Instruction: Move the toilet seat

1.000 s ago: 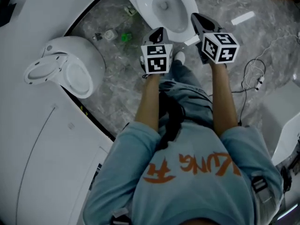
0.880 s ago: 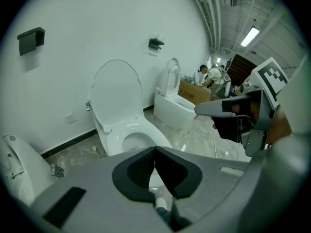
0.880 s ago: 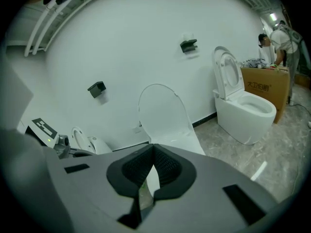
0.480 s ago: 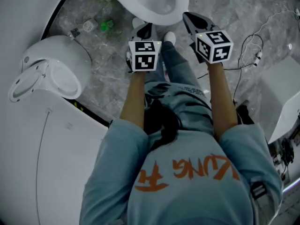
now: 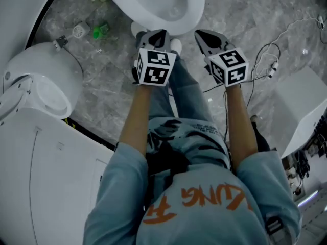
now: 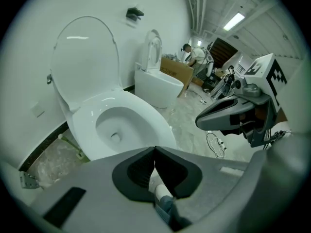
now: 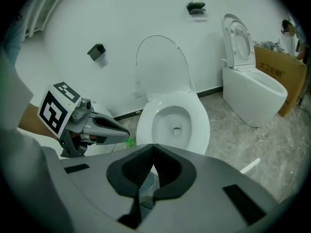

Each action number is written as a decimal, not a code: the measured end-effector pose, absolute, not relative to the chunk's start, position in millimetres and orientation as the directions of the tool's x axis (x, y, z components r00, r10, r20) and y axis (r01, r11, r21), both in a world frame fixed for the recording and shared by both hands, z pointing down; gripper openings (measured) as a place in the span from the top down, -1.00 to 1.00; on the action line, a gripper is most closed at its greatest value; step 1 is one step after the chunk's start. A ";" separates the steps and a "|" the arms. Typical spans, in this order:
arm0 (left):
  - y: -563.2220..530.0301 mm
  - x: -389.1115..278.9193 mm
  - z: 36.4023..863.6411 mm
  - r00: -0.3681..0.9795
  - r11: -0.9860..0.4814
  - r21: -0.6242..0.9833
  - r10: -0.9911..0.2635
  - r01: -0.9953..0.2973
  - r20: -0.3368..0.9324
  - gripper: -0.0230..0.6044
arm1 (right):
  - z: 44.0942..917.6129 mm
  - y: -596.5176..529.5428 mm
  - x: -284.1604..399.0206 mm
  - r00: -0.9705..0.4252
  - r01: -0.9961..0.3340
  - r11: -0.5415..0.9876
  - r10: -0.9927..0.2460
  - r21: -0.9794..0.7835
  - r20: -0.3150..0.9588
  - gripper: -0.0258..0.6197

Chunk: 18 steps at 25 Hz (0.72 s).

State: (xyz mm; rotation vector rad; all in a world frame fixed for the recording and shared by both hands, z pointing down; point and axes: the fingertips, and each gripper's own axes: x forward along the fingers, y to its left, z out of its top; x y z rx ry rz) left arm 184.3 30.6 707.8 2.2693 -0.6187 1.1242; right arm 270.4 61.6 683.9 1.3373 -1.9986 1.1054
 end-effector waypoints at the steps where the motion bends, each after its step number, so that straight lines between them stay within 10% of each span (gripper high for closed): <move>1: 33.1 186.3 714.5 0.554 -0.761 0.258 -0.155 -0.595 0.818 0.92 | 691.1 62.3 268.0 -0.409 -0.912 0.207 -0.508 -0.353 0.758 0.92; 9: 39.1 195.8 758.0 0.603 -0.801 0.307 -0.082 -0.514 0.794 0.92 | 741.6 60.7 252.1 -0.469 -0.859 0.404 -0.370 -0.316 0.802 0.91; 18: 59.7 207.9 792.7 0.566 -0.879 0.320 0.071 -0.354 0.821 0.74 | 785.6 79.6 237.3 -0.478 -0.630 0.720 -0.064 -0.291 0.876 0.26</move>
